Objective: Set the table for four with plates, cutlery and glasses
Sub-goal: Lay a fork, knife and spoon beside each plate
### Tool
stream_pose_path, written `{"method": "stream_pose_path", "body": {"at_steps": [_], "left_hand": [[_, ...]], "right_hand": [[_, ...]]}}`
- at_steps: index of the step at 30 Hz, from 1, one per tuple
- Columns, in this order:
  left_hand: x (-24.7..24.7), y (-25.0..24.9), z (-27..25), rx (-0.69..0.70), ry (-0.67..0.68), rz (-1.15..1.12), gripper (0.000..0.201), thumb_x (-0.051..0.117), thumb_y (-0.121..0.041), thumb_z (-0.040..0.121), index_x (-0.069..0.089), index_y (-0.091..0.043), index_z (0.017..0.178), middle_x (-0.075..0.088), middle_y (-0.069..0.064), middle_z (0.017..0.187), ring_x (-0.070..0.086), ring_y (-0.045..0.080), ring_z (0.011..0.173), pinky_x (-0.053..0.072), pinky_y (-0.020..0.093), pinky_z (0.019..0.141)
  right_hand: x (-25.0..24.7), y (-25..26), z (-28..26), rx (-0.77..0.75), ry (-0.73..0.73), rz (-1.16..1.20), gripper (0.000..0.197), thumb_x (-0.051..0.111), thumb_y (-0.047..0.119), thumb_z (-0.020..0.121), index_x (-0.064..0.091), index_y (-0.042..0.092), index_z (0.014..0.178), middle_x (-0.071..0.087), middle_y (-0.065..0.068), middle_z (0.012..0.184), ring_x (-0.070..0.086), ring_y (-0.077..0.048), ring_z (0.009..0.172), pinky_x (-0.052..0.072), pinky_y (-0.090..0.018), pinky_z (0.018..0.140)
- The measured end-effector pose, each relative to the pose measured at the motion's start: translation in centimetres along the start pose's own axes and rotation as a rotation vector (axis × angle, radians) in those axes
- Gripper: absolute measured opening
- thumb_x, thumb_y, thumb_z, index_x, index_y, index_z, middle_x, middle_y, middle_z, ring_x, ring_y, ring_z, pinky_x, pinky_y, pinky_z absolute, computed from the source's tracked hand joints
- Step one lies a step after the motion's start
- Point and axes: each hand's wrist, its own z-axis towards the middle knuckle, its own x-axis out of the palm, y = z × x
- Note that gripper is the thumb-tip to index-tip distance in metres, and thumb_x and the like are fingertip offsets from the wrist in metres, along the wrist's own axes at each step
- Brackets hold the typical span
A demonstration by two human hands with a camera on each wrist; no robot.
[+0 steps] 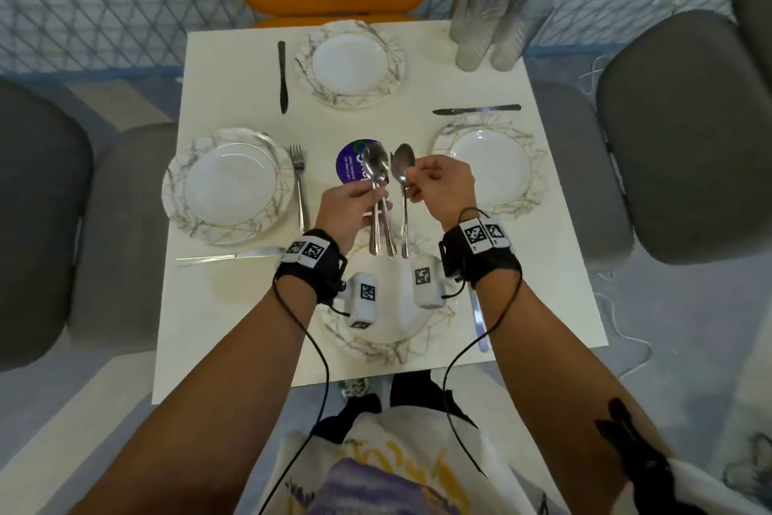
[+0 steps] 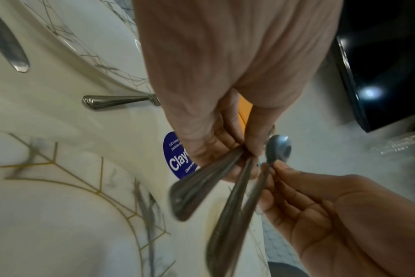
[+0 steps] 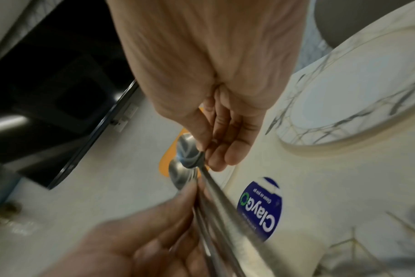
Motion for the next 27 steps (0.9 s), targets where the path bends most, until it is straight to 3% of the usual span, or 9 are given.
{"method": "stream_pose_path", "body": {"at_steps": [4, 8, 11, 13, 16, 19, 22, 24, 27], "left_hand": [[0.5, 1.4, -0.1, -0.027, -0.013, 0.038, 0.016, 0.07, 0.0, 0.093, 0.073, 0.002, 0.109, 0.073, 0.013, 0.093, 0.076, 0.025, 0.082, 0.06, 0.032, 0.07], [2.0, 3.0, -0.3, -0.05, -0.029, 0.081, 0.008, 0.072, -0.003, 0.093, 0.074, -0.002, 0.101, 0.074, 0.012, 0.089, 0.076, 0.025, 0.08, 0.062, 0.034, 0.073], [3.2, 4.0, -0.4, -0.067, -0.018, 0.118, 0.006, 0.072, -0.005, 0.094, 0.074, -0.004, 0.1, 0.074, 0.013, 0.091, 0.077, 0.026, 0.082, 0.061, 0.031, 0.07], [3.8, 4.7, -0.5, -0.077, -0.009, 0.144, 0.009, 0.071, -0.005, 0.094, 0.074, -0.002, 0.102, 0.074, 0.015, 0.092, 0.077, 0.026, 0.083, 0.061, 0.029, 0.068], [4.4, 5.3, -0.6, -0.09, -0.001, 0.163, 0.01, 0.072, -0.005, 0.093, 0.074, -0.002, 0.103, 0.074, 0.016, 0.094, 0.077, 0.03, 0.088, 0.063, 0.034, 0.072], [4.8, 5.5, -0.5, -0.096, -0.013, 0.174, 0.011, 0.073, -0.003, 0.091, 0.074, -0.002, 0.102, 0.074, 0.018, 0.095, 0.077, 0.033, 0.091, 0.064, 0.041, 0.082], [5.0, 5.4, -0.4, -0.099, -0.019, 0.188, 0.015, 0.073, -0.003, 0.092, 0.073, -0.001, 0.106, 0.075, 0.018, 0.096, 0.078, 0.032, 0.091, 0.064, 0.04, 0.082], [5.0, 5.3, -0.2, -0.1, -0.023, 0.197, 0.017, 0.072, -0.004, 0.092, 0.073, 0.0, 0.109, 0.075, 0.017, 0.096, 0.078, 0.031, 0.092, 0.064, 0.04, 0.082], [5.0, 5.2, 0.0, -0.098, -0.028, 0.201, 0.015, 0.072, -0.004, 0.092, 0.073, -0.001, 0.107, 0.075, 0.018, 0.096, 0.077, 0.032, 0.094, 0.064, 0.042, 0.084]], "right_hand": [[-3.8, -3.1, -1.2, 0.088, -0.054, 0.035, 0.006, 0.07, 0.006, 0.089, 0.07, 0.002, 0.094, 0.074, -0.017, 0.074, 0.068, -0.024, 0.058, 0.061, -0.033, 0.062], [-8.0, -7.6, -2.7, 0.2, -0.134, -0.062, 0.008, 0.071, 0.006, 0.089, 0.071, 0.002, 0.095, 0.075, -0.017, 0.077, 0.068, -0.021, 0.057, 0.062, -0.035, 0.063], [-10.4, -10.4, -4.0, 0.289, -0.165, -0.151, 0.007, 0.07, 0.004, 0.089, 0.071, 0.003, 0.096, 0.075, -0.015, 0.079, 0.066, -0.018, 0.053, 0.058, -0.026, 0.056], [-11.2, -12.1, -4.4, 0.345, -0.181, -0.216, 0.006, 0.071, 0.003, 0.088, 0.072, 0.007, 0.091, 0.074, -0.013, 0.079, 0.066, -0.018, 0.053, 0.059, -0.026, 0.057], [-11.6, -14.2, -4.5, 0.363, -0.17, -0.345, 0.018, 0.074, 0.003, 0.08, 0.071, 0.021, 0.078, 0.076, -0.007, 0.08, 0.073, -0.025, 0.074, 0.062, -0.036, 0.076], [-11.4, -15.5, -4.3, 0.339, -0.173, -0.425, 0.015, 0.074, 0.008, 0.08, 0.072, 0.023, 0.081, 0.077, -0.005, 0.085, 0.072, -0.027, 0.088, 0.058, -0.039, 0.09], [-11.2, -15.1, -4.4, 0.324, -0.22, -0.427, 0.008, 0.071, 0.012, 0.086, 0.074, 0.018, 0.089, 0.076, -0.006, 0.09, 0.067, -0.024, 0.091, 0.052, -0.027, 0.091], [-11.3, -15.0, -4.4, 0.316, -0.242, -0.442, 0.012, 0.065, 0.011, 0.091, 0.076, 0.011, 0.098, 0.076, -0.007, 0.095, 0.058, -0.02, 0.089, 0.037, -0.014, 0.077], [-11.3, -15.3, -4.5, 0.335, -0.27, -0.45, 0.02, 0.061, 0.013, 0.093, 0.078, 0.01, 0.102, 0.077, -0.008, 0.099, 0.062, -0.025, 0.099, 0.03, -0.011, 0.074]]}}
